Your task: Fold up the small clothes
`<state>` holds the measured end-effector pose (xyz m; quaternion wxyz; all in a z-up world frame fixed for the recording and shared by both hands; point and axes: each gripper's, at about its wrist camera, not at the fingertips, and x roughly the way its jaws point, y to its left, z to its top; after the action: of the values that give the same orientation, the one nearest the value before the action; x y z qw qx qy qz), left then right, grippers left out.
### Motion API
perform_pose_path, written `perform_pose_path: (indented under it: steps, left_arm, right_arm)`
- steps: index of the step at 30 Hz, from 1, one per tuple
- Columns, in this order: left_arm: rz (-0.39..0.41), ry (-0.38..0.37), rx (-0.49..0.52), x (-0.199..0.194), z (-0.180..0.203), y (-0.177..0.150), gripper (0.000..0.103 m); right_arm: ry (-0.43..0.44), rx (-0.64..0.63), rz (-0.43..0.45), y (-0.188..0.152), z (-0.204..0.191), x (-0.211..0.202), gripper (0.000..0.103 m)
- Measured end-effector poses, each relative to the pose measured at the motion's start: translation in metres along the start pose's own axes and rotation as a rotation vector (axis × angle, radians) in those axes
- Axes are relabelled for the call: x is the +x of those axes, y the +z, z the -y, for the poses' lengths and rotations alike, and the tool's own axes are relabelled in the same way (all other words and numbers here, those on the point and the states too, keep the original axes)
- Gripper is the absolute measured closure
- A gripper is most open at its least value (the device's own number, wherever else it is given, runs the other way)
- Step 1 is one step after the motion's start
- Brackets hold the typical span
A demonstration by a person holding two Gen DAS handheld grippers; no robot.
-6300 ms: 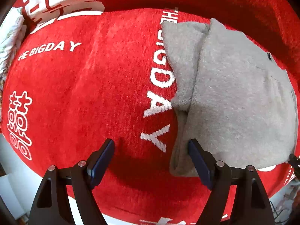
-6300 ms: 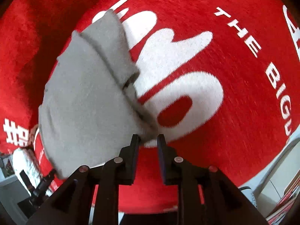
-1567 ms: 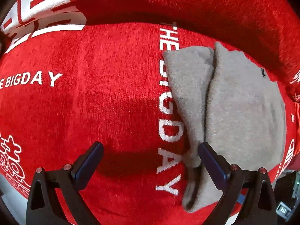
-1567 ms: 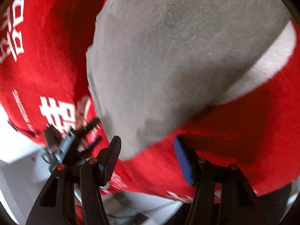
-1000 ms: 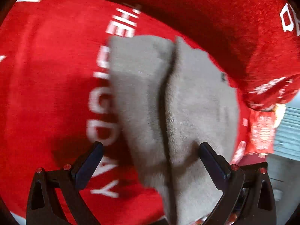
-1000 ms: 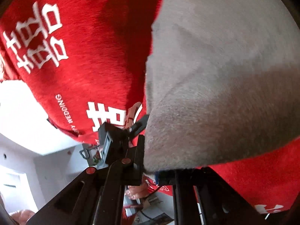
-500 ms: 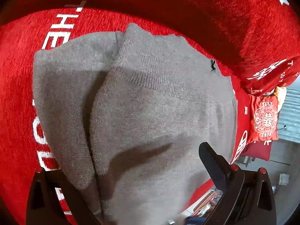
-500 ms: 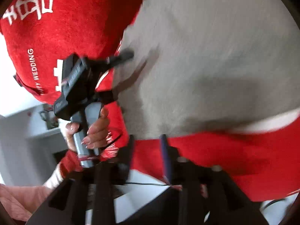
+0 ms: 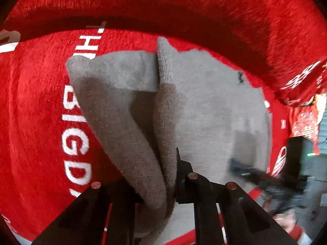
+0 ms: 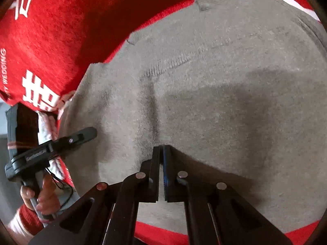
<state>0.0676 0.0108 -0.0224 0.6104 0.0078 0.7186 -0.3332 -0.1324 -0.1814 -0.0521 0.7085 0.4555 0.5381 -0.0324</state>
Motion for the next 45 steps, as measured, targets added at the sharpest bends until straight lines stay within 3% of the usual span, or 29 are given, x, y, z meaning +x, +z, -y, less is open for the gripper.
perform_pose_path:
  steps: [7, 11, 14, 18, 22, 26, 29, 32, 34, 36, 37, 39, 42, 45]
  left_arm:
    - [0.064, -0.178, -0.006, -0.036, 0.061, 0.007, 0.088]
    - [0.085, -0.196, 0.067, -0.043, 0.122, 0.014, 0.088]
    - [0.086, -0.137, 0.184, -0.029, 0.186, 0.016, 0.088]
    - [0.026, -0.015, 0.386, 0.033, 0.273, 0.006, 0.088]
    - [-0.035, 0.073, 0.437, 0.091, 0.298, -0.001, 0.088]
    - [-0.051, 0.176, 0.488, 0.118, 0.303, -0.014, 0.087]
    - [-0.01, 0.227, 0.539, 0.109, 0.312, -0.022, 0.087]
    - [0.055, 0.208, 0.582, 0.087, 0.324, -0.027, 0.087]
    - [0.093, 0.185, 0.608, 0.073, 0.33, -0.028, 0.085]
    - [0.117, 0.189, 0.602, 0.063, 0.329, -0.026, 0.039]
    - [0.161, 0.202, 0.584, 0.054, 0.327, -0.026, 0.008]
    - [0.212, 0.21, 0.565, 0.041, 0.319, -0.028, 0.004]
    - [0.2, 0.254, 0.48, 0.033, 0.293, -0.022, 0.003]
    - [0.213, 0.326, 0.4, 0.024, 0.264, -0.017, 0.003]
  right_arm:
    - [0.167, 0.085, -0.009, -0.005, 0.041, -0.027, 0.097]
    - [0.236, 0.157, 0.042, -0.01, 0.08, -0.064, 0.095]
    - [0.266, 0.206, 0.087, -0.013, 0.114, -0.087, 0.095]
    - [0.263, 0.308, 0.134, -0.017, 0.162, -0.098, 0.095]
    - [0.344, 0.401, 0.159, -0.027, 0.202, -0.101, 0.095]
    - [0.42, 0.444, 0.167, -0.03, 0.218, -0.099, 0.095]
    - [0.461, 0.468, 0.167, -0.036, 0.224, -0.09, 0.094]
    - [0.486, 0.487, 0.164, -0.037, 0.234, -0.091, 0.094]
    - [0.534, 0.526, 0.187, -0.037, 0.239, -0.093, 0.088]
    - [0.594, 0.575, 0.222, -0.045, 0.25, -0.099, 0.064]
    - [0.607, 0.596, 0.236, -0.044, 0.255, -0.101, 0.06]
    - [0.647, 0.613, 0.238, -0.04, 0.265, -0.103, 0.049]
    - [0.702, 0.633, 0.225, -0.031, 0.27, -0.104, 0.038]
    - [0.751, 0.627, 0.217, -0.031, 0.271, -0.112, 0.033]
